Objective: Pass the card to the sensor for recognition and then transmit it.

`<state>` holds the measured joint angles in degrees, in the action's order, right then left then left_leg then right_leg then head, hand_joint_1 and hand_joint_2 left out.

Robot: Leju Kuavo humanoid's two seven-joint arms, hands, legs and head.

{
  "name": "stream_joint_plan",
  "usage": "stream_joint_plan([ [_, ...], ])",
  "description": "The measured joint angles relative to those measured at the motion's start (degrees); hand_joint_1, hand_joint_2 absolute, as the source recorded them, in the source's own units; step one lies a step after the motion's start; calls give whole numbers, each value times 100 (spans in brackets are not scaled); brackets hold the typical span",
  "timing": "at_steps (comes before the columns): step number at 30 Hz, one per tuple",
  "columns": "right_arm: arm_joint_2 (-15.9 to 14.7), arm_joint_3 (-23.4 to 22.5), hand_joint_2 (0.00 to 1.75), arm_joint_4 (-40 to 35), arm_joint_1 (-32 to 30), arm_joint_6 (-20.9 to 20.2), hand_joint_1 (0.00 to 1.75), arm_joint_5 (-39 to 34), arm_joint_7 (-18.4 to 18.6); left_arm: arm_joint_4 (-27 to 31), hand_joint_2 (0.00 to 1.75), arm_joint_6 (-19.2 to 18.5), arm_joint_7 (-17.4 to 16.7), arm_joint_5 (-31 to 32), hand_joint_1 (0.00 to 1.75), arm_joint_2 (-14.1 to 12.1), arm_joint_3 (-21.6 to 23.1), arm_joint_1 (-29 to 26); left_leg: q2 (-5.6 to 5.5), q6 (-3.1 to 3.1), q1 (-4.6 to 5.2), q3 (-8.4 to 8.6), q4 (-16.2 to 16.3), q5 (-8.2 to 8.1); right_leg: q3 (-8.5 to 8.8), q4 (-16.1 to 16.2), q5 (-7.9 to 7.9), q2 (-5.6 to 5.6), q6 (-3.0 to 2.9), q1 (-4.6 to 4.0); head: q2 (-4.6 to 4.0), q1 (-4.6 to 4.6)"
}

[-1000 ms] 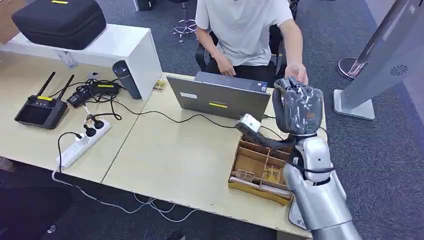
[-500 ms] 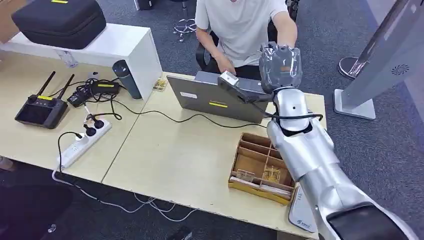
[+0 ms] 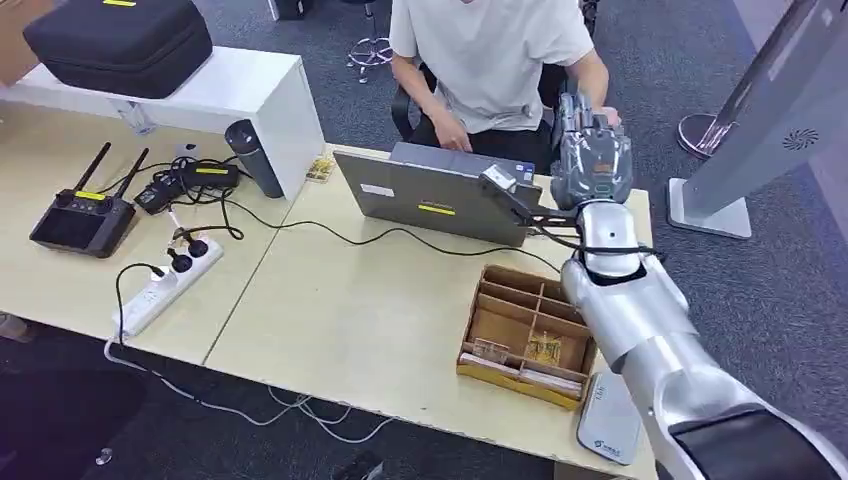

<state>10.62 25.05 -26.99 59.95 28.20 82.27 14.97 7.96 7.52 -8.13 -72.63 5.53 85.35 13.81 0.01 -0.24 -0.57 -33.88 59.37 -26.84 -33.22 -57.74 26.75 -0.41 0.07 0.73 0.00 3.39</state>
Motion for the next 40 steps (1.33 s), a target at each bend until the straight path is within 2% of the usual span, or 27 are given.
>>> stream_joint_plan([
  [5,-442,-160,175,98,-14,31,0,57,182,-9,175,4,26,-105,0,-13,0,-6,-3,0,1,-1,3,0,-4,2,-2,-4,-1,0,0,2],
  [8,-910,-312,175,144,-44,113,0,68,212,-11,175,4,50,-188,0,-24,0,-20,-19,1,1,-3,6,-1,-1,5,-2,-18,0,1,0,2],
  [14,-2449,-963,175,234,-309,413,0,-144,75,-11,175,0,133,-384,0,-94,0,-178,-69,18,3,-29,21,-11,7,15,1,-66,8,1,0,2],
  [16,-2839,-1190,175,242,-469,492,0,-210,-72,-11,175,-11,151,-419,0,-113,0,-212,-64,23,6,-31,21,-14,4,16,2,-63,9,2,0,2],
  [19,-3315,-1438,175,264,-704,529,0,-271,83,-11,175,-15,192,-481,0,-138,0,-259,-32,41,5,-26,24,-27,-5,19,3,-36,11,3,0,4],
  [20,-3469,-1542,175,264,-842,577,0,-334,29,-11,175,-26,218,-503,0,-146,0,-262,-36,40,3,-26,26,-26,-4,20,6,-39,15,2,0,2],
  [21,-3647,-1658,175,269,-993,599,0,-356,-13,-11,0,-33,234,-524,0,-153,0,-273,-52,40,4,-33,24,-25,-2,19,9,-59,19,1,0,2],
  [23,-3929,-1863,175,306,-1248,616,0,-421,-2,-11,0,-33,291,-607,0,-177,0,-315,-68,40,2,-32,23,-25,-2,19,16,-67,26,1,0,9],
  [24,-4050,-2005,175,324,-1440,671,0,-514,-20,-11,175,-33,306,-643,0,-188,0,-336,-73,40,-2,-32,23,-26,6,20,21,-70,32,-2,0,2],
  [26,-4313,-2427,175,394,-1997,844,0,-851,-138,-11,175,-17,339,-717,0,-208,0,-376,-96,41,-6,-33,22,-28,18,24,34,-99,39,-11,0,2],
  [27,-4375,-2632,0,443,-2279,879,0,-1063,-185,-11,175,-9,339,-739,0,-214,0,-400,-102,44,-5,-32,22,-37,18,25,37,-103,42,-9,0,0],
  [29,-4382,-3017,0,581,-2886,879,0,-1379,-188,-11,175,35,324,-763,0,-227,0,-419,-96,38,-7,-25,16,-51,22,25,44,-98,36,-13,0,11],
  [31,-4312,-3356,0,739,-3641,668,0,-1609,-57,-11,175,88,269,-765,0,-236,0,-423,-113,42,-14,-22,17,-58,45,27,63,-123,39,-21,0,0],
  [34,-3964,-3786,0,977,-4548,645,0,-1790,50,-11,175,129,205,-763,0,-238,0,-418,-124,46,-8,-22,10,-62,44,23,76,-133,31,-17,0,0],
  [36,-3796,-3948,0,1078,-4899,649,0,-1779,81,-11,175,142,192,-763,0,-240,0,-411,-100,44,-2,-13,2,-68,43,22,76,-111,30,-7,0,4],
  [37,-3751,-4019,175,1121,-5009,632,0,-1766,105,-11,175,144,186,-763,0,-240,0,-408,-88,44,0,-7,0,-69,42,21,76,-100,30,-4,0,11],
  [40,-3655,-4196,175,1211,-5207,359,0,-1768,109,-11,175,160,153,-761,0,-247,0,-402,-55,34,-3,18,0,-76,45,22,77,-61,29,-6,0,2],
])
